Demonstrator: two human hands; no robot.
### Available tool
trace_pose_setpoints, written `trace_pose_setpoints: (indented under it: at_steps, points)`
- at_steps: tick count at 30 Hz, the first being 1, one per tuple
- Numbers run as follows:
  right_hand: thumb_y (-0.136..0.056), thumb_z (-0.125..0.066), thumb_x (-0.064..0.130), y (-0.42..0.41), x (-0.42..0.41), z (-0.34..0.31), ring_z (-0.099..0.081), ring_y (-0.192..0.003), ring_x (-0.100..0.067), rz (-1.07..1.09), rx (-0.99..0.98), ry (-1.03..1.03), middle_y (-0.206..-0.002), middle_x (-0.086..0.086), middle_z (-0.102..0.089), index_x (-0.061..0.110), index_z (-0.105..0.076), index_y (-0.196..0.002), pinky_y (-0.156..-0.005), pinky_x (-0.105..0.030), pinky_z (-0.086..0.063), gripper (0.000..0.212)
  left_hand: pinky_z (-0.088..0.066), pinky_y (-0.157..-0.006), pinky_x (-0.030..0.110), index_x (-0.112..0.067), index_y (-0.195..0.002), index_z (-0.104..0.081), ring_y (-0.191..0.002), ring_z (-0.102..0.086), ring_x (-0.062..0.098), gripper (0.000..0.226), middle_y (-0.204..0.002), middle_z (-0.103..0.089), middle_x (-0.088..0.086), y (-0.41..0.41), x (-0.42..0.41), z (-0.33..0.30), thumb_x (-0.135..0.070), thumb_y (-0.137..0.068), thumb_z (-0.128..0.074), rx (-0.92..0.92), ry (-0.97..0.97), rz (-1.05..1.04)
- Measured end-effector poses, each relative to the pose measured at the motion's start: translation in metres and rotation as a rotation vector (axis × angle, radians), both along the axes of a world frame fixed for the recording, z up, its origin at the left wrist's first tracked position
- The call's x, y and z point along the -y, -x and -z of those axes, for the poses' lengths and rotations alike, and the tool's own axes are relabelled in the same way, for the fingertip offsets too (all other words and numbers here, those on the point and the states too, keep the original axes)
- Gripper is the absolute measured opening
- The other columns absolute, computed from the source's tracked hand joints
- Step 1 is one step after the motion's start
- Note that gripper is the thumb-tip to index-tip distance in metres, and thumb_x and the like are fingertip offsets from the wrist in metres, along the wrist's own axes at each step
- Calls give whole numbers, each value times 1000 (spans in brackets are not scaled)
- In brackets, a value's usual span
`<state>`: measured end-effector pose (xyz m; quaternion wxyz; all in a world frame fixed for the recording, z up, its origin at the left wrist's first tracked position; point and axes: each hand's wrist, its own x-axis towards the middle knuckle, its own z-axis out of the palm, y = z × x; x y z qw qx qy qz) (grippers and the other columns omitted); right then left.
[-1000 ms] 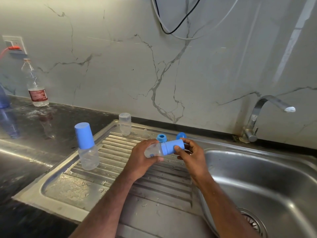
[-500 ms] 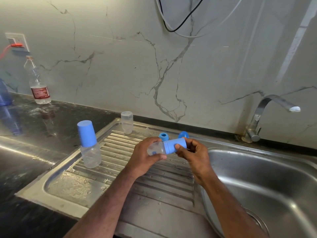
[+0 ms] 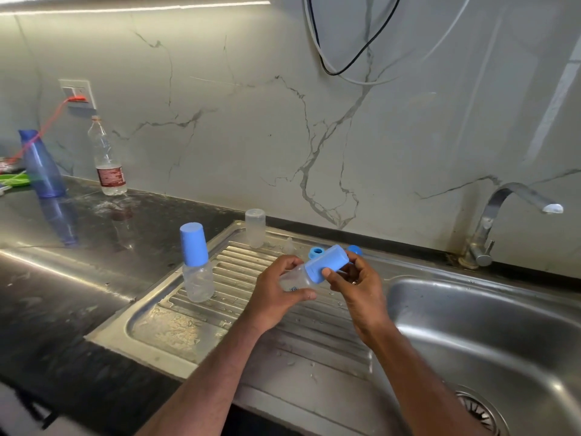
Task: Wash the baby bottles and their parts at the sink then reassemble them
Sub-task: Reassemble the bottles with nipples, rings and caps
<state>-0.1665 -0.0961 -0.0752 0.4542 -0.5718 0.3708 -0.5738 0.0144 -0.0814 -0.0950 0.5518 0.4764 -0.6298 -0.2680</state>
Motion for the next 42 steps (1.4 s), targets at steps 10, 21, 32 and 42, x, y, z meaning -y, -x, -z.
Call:
trace_pose_setpoints:
  at_steps: [10,21,32,42]
  points:
    - [-84,-81,18,-61,-10,-34,-66,-97,-7,-170,-323,120,-110,5,-70,24,-62,-127,-79,-17,-55,47,-53,-69,23,-23,-87,-67,-74,-63,7,34,-82,-69,-7,-84,-58,-3,-23,-65,-94,268,-91,-266]
    - [-89,-77,26,-106,-22,-44,-63,-101,-9,-223,-509,156,-122,5,-63,25,-54,-135,-80,-24,-51,51,-41,-54,12,-28,-64,-62,-61,-59,1,28,-60,-63,-13,-130,-87,-3,-15,-83,-79,533,-188,-385]
    - [-89,-76,19,-97,-14,-49,-63,-106,-12,-203,-574,176,-125,-1,-65,17,-54,-138,-83,-21,-49,54,-49,-60,21,-22,-70,-68,-66,-62,4,18,-67,-67,-11,-123,-85,-18,-14,-82,-79,556,-198,-356]
    - [-87,-78,20,-87,-11,-47,-64,-104,-14,-220,-616,156,-125,-4,-65,17,-51,-141,-88,-30,-55,60,-46,-60,24,-26,-66,-63,-62,-57,4,25,-64,-64,-9,-103,-77,-19,-18,-81,-82,534,-198,-307]
